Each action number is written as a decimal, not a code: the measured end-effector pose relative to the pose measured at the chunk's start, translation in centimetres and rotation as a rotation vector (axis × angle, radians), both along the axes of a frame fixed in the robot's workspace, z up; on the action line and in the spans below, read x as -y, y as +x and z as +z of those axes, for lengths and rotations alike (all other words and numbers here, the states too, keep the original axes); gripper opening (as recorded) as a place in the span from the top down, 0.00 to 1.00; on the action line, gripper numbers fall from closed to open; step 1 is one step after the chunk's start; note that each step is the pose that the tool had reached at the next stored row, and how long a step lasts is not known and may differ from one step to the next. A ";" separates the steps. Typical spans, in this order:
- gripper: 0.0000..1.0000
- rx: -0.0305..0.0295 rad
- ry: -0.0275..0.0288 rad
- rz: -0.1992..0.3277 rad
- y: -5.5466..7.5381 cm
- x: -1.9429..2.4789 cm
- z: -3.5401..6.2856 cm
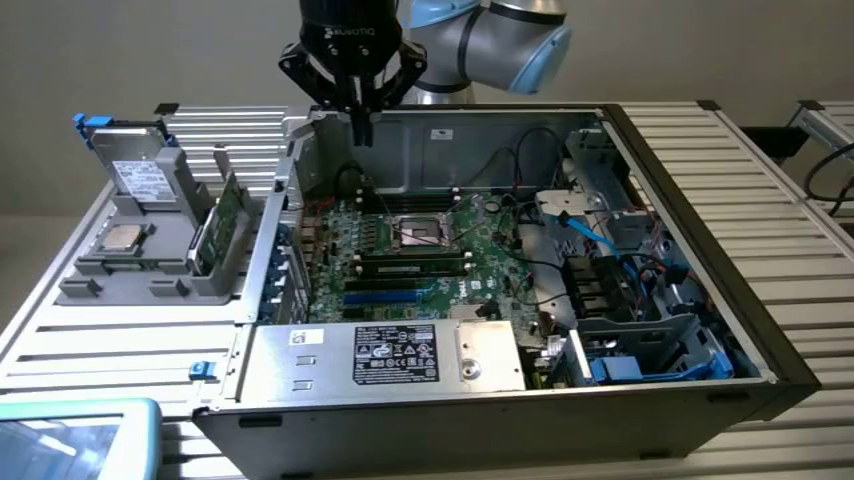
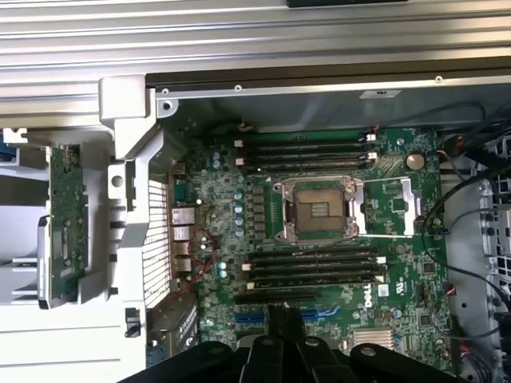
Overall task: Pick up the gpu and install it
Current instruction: 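Reach for the gpu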
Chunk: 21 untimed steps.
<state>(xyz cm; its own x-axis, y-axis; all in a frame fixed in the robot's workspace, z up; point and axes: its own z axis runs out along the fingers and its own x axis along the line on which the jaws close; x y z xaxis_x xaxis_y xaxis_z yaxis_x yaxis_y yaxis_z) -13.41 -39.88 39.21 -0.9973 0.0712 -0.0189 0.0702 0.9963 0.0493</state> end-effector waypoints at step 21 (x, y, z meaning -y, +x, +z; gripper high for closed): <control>0.31 0.0009 0.0008 0.000 -9.5 -1.07 -1.95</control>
<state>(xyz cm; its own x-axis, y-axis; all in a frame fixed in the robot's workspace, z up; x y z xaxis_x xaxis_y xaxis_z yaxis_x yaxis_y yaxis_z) -22.95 -38.81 37.26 -0.9972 0.0716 -0.0198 0.0705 0.9962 0.0502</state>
